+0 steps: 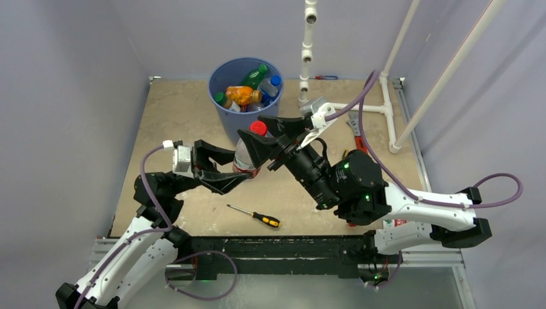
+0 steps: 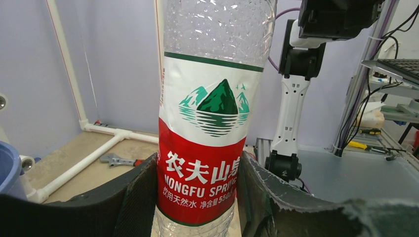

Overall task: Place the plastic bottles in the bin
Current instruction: Place the plastic bottle in the trash bin.

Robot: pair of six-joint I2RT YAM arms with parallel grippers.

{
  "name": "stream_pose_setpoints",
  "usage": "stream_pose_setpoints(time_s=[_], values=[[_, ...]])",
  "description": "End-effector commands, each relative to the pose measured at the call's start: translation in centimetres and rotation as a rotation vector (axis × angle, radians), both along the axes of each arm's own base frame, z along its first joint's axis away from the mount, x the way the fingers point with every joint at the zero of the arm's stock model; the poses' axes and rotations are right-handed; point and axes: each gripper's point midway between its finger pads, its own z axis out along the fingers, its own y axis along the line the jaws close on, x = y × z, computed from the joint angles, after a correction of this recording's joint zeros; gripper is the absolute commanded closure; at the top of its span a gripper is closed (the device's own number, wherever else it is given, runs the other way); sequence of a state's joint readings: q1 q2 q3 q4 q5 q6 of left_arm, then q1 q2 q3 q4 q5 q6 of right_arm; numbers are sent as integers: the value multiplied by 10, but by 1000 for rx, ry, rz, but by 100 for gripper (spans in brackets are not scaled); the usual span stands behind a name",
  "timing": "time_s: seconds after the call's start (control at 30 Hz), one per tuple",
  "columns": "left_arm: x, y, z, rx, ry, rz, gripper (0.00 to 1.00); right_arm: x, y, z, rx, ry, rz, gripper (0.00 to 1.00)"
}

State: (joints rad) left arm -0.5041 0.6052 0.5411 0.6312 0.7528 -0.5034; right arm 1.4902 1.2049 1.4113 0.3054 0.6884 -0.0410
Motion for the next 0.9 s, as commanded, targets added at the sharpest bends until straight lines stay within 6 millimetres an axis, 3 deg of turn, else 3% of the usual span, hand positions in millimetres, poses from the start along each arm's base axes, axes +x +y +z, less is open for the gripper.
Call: stream_pose_setpoints(time_s=[0.0, 0.23, 0.4, 0.5, 0.67, 0.87], values=[[-1, 1, 6, -4, -38, 19, 83, -2, -9, 30, 58, 1, 27, 44], [0, 3, 6, 2, -45, 39, 84, -7, 10, 21, -28, 72, 98, 56], [1, 2, 5, 7, -43, 45, 85, -5, 7, 7, -82, 140, 85, 35], [2, 2, 5, 9, -43, 46, 86, -2, -5, 3, -92, 172, 59, 32], [3, 2, 4, 12, -39, 49, 87, 0, -22, -2, -103, 214, 33, 42], [4, 1, 2, 17, -36, 48, 87, 1, -26, -3, -106, 222, 23, 56]])
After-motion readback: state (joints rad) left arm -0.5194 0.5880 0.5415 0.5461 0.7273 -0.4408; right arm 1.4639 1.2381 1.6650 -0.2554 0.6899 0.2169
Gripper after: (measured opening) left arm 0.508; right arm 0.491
